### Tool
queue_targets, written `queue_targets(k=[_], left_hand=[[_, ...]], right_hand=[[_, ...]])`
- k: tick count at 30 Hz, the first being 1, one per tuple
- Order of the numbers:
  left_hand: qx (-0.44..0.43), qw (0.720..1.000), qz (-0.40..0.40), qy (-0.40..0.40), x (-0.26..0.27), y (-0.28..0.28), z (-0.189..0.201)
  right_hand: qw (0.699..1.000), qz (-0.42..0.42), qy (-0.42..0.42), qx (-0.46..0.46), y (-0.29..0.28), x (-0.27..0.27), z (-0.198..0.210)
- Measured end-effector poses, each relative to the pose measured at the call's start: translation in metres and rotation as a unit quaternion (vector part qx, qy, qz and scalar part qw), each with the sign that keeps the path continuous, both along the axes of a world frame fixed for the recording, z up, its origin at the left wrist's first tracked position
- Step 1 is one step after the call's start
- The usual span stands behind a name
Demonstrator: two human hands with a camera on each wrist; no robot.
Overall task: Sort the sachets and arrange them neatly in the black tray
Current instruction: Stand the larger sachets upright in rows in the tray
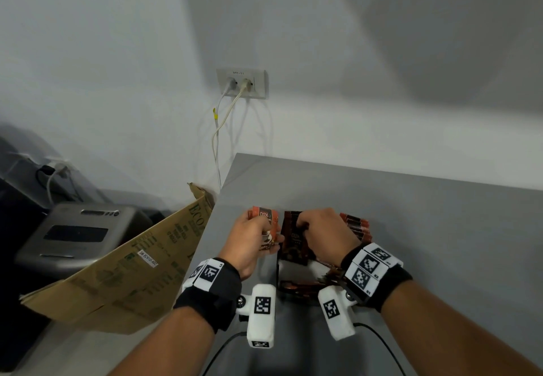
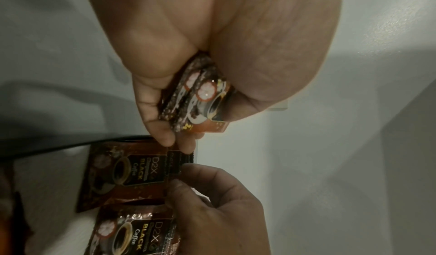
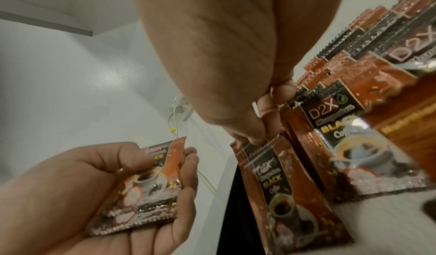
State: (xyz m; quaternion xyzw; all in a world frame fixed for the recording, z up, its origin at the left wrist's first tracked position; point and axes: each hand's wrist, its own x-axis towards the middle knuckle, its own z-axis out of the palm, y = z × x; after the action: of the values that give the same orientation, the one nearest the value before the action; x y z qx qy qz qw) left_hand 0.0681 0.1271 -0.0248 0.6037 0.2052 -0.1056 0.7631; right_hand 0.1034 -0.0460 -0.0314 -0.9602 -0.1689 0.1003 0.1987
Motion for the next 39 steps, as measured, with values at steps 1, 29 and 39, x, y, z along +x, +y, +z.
queue_targets(k=[1,29,39], left_hand=[[-0.006,1.000,0.000,-0.004,-0.001,-0.001,0.001],[0.033,0.995,-0.085,-0.044,-0.003,-0.013,0.004],[0.049,0.992,-0.099,-0.054,-0.003,-0.017,-0.002]], right_hand=[[1.000,-0.006,-0.003,0.008,-0.002,0.000,0.002],[0.996,-0.084,0.039,0.012,-0.056,-0.027,-0.006],[0.994,-0.094,-0.015,0.049,-0.059,-0.029,0.007]])
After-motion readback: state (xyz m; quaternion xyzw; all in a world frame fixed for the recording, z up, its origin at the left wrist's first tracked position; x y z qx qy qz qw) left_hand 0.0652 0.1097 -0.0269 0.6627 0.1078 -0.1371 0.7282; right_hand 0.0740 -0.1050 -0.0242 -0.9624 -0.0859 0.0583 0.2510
